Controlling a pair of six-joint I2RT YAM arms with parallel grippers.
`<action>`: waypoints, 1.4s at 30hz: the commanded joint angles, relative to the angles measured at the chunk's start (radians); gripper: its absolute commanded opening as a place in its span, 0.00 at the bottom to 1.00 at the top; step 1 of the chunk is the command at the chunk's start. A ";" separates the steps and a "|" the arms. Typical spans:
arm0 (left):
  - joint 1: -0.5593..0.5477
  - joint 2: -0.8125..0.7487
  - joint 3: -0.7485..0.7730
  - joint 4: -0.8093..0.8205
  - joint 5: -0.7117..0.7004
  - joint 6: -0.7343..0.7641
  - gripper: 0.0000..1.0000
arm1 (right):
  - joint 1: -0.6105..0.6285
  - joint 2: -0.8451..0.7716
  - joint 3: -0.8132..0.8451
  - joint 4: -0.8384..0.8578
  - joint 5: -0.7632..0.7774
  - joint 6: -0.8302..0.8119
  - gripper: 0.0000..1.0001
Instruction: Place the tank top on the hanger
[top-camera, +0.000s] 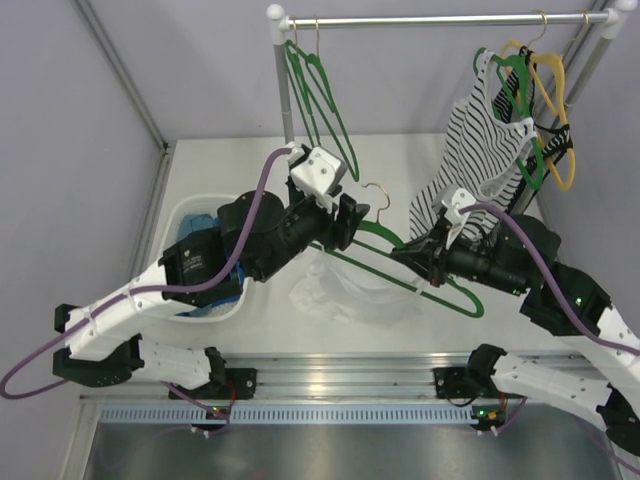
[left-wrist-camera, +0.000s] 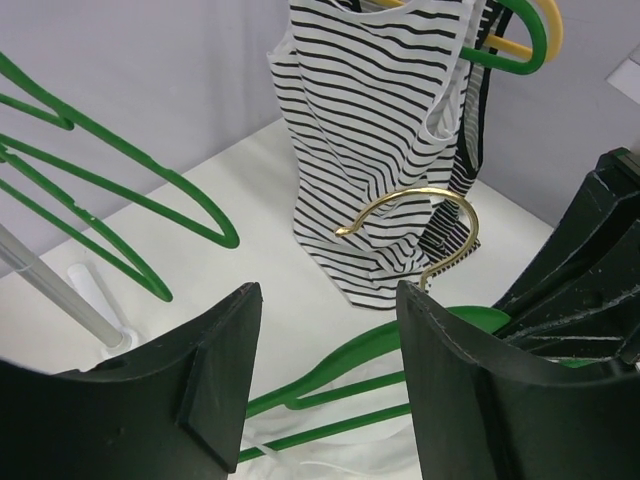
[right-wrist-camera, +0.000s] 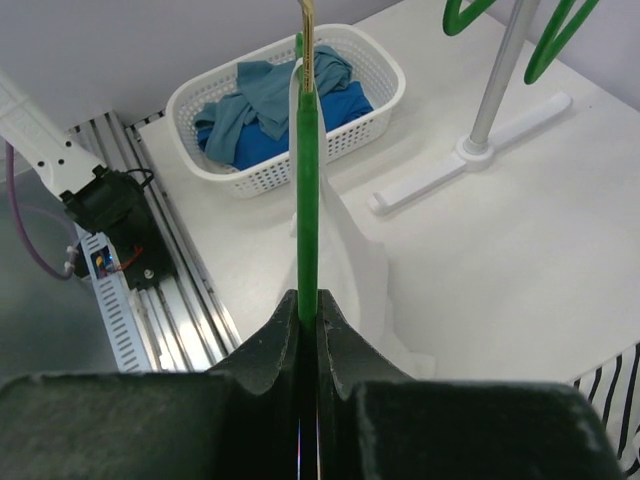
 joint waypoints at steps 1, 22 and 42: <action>0.000 -0.003 0.025 0.038 0.055 0.040 0.61 | 0.001 -0.028 0.002 0.031 0.025 0.041 0.00; 0.000 -0.077 0.037 0.036 -0.006 0.046 0.62 | -0.004 0.008 0.214 -0.327 0.643 0.203 0.00; 0.000 -0.088 0.106 -0.060 -0.031 0.080 0.63 | -0.615 0.459 0.638 -0.147 0.115 0.168 0.00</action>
